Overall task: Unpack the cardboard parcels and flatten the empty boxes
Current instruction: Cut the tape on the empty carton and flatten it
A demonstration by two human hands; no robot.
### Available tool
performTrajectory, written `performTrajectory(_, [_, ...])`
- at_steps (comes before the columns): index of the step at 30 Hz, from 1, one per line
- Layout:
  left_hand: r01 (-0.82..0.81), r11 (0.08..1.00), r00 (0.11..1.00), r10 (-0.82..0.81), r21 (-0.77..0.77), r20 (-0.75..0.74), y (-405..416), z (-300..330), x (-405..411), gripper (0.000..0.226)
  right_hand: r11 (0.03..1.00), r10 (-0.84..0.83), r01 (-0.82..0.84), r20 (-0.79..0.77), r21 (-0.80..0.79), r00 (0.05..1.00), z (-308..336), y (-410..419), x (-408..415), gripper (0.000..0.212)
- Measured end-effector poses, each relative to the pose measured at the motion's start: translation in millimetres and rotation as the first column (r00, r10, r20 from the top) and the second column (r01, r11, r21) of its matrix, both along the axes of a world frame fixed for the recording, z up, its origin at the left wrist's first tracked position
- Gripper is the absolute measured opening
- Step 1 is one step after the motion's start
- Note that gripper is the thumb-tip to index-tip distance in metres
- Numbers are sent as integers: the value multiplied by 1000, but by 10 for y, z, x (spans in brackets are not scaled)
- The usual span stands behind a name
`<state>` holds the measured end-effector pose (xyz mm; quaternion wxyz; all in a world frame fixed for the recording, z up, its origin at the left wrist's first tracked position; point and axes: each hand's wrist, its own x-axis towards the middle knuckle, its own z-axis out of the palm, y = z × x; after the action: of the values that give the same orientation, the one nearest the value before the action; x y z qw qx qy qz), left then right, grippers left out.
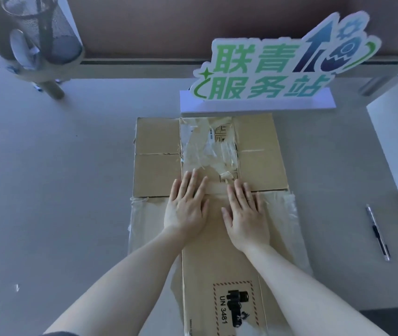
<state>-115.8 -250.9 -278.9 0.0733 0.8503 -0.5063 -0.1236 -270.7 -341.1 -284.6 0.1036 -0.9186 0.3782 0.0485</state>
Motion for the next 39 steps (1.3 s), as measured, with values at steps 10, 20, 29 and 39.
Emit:
performTrajectory(10, [54, 992, 999, -54, 112, -2, 765, 38, -335, 79, 999, 36, -36, -27, -17, 999, 12, 570, -695, 71])
performTrajectory(20, [-31, 986, 998, 20, 165, 64, 763, 99, -453, 71, 999, 39, -39, -26, 26, 999, 63, 576, -669, 67])
performTrajectory(29, [-217, 958, 976, 208, 188, 67, 1205, 89, -854, 78, 976, 216, -216, 0, -2, 976, -32, 708, -1105, 74])
performTrajectory(39, [-178, 969, 984, 176, 173, 26, 1189, 118, -821, 77, 971, 217, -219, 39, 92, 976, 50, 651, -1103, 69])
